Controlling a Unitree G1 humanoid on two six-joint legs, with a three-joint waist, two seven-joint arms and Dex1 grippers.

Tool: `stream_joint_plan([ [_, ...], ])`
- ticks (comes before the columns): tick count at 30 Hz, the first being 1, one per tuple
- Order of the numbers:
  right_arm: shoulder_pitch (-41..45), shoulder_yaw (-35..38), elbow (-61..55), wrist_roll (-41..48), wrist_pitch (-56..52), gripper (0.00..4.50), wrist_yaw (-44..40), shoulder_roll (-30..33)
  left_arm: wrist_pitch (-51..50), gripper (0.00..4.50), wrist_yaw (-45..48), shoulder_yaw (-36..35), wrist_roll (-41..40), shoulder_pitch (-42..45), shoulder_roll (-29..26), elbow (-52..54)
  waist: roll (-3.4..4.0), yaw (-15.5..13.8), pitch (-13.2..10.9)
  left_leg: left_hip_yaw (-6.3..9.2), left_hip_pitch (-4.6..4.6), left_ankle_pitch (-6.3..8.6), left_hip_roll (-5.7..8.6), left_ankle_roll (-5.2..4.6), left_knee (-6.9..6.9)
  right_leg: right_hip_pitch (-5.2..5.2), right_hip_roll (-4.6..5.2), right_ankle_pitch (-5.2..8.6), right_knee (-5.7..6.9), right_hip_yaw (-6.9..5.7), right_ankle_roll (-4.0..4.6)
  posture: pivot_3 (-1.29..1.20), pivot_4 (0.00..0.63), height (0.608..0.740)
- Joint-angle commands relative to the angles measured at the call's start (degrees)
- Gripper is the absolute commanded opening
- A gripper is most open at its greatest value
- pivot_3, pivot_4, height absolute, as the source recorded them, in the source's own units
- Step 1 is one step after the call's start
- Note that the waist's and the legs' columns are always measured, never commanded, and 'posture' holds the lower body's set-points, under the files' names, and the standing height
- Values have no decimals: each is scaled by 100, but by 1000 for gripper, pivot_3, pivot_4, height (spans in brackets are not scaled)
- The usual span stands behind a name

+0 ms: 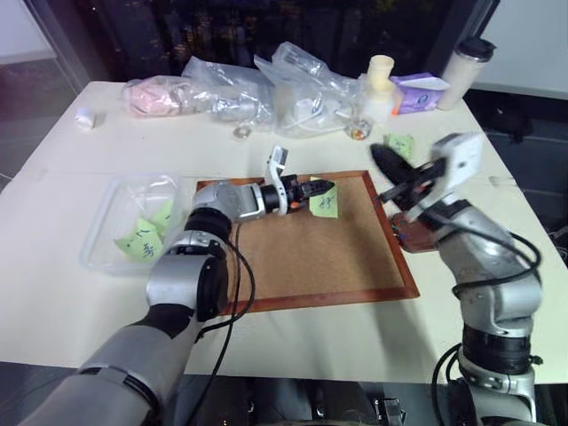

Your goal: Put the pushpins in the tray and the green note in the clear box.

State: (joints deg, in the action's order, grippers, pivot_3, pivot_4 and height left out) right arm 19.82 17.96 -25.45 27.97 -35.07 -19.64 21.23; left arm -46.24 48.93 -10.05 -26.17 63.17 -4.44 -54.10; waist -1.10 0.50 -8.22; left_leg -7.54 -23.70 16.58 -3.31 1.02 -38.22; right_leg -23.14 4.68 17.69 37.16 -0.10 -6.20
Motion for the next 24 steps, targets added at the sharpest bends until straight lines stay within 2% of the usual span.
stream_joint_plan([
  [1,-376,393,216,-151,-225,0,330,241,1331,9,650,1198,765,-506,-137,1830,1,4,0,-1,0,0,0,0,2,0,0,0,0,0,0,0,150,737],
  [7,-1095,199,915,-796,-75,0,450,559,1693,9,588,1687,973,-1144,-460,3710,11,24,5,-3,1,0,-1,0,-2,-1,0,0,4,4,1,0,150,737],
  [15,-1462,11,1494,-1060,436,0,222,535,1366,9,232,1582,821,-1497,-777,4473,22,28,7,-5,18,-2,-4,2,-2,6,-7,0,14,17,0,0,150,737],
  [18,-1454,10,1672,-1116,585,885,181,552,1343,0,119,1555,803,-1538,-820,4433,22,12,7,-3,18,-1,-3,2,-3,9,-6,0,11,15,0,0,150,737],
  [24,-1406,14,1699,-1108,612,3936,130,599,1357,0,37,1555,814,-1594,-864,4452,22,21,7,-2,18,-1,-3,2,-3,10,-6,0,11,13,0,0,150,737],
])
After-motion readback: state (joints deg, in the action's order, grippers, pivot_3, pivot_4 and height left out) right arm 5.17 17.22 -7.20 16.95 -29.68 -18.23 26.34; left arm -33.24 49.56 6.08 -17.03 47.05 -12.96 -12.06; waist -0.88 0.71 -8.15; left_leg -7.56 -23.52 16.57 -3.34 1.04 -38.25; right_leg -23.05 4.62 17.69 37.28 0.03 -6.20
